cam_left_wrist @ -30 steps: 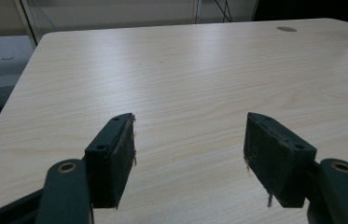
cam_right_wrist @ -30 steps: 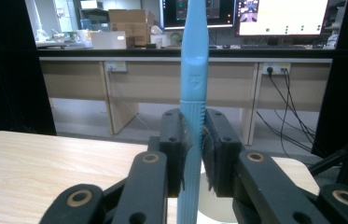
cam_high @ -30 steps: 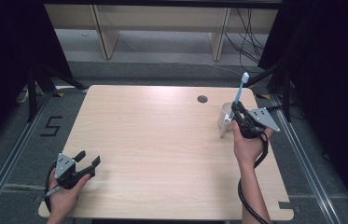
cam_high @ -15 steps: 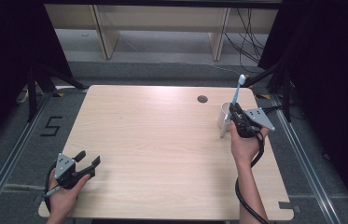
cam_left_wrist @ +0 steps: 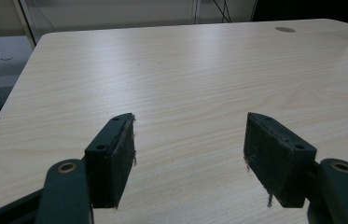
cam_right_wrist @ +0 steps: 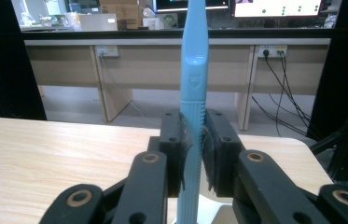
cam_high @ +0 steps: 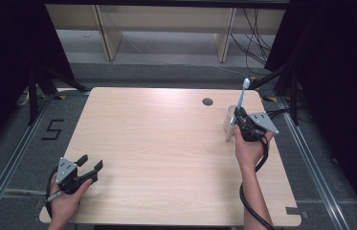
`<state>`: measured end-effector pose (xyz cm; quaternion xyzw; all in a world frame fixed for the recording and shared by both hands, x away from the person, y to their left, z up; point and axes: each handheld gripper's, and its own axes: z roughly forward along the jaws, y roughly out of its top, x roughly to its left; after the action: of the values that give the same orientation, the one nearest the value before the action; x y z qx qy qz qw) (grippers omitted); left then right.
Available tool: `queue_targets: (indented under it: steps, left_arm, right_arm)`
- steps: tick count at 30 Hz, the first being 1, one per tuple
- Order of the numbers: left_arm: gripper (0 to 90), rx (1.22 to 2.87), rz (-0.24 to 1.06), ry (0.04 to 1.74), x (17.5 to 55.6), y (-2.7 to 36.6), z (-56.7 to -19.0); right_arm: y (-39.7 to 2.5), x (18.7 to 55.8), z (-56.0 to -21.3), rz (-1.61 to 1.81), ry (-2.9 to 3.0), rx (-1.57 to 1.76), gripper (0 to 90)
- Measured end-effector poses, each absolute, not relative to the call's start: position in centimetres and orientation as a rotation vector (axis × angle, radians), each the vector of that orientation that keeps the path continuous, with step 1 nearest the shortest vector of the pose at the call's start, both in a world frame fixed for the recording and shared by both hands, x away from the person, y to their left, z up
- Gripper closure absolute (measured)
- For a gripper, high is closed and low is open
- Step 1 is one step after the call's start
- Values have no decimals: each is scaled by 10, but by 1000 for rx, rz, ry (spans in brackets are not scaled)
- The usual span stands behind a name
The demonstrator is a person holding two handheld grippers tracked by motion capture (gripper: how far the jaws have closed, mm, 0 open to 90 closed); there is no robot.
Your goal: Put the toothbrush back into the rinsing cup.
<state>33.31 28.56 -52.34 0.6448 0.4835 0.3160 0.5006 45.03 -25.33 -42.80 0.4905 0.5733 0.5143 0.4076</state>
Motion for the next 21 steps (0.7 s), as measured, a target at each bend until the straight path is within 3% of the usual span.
queue_targets:
  steps: [21]
  left_arm:
    - [333, 1559, 763, 1167, 333, 285, -523]
  right_arm:
    - [-252, 453, -444, 1276, 1458, 1259, 791]
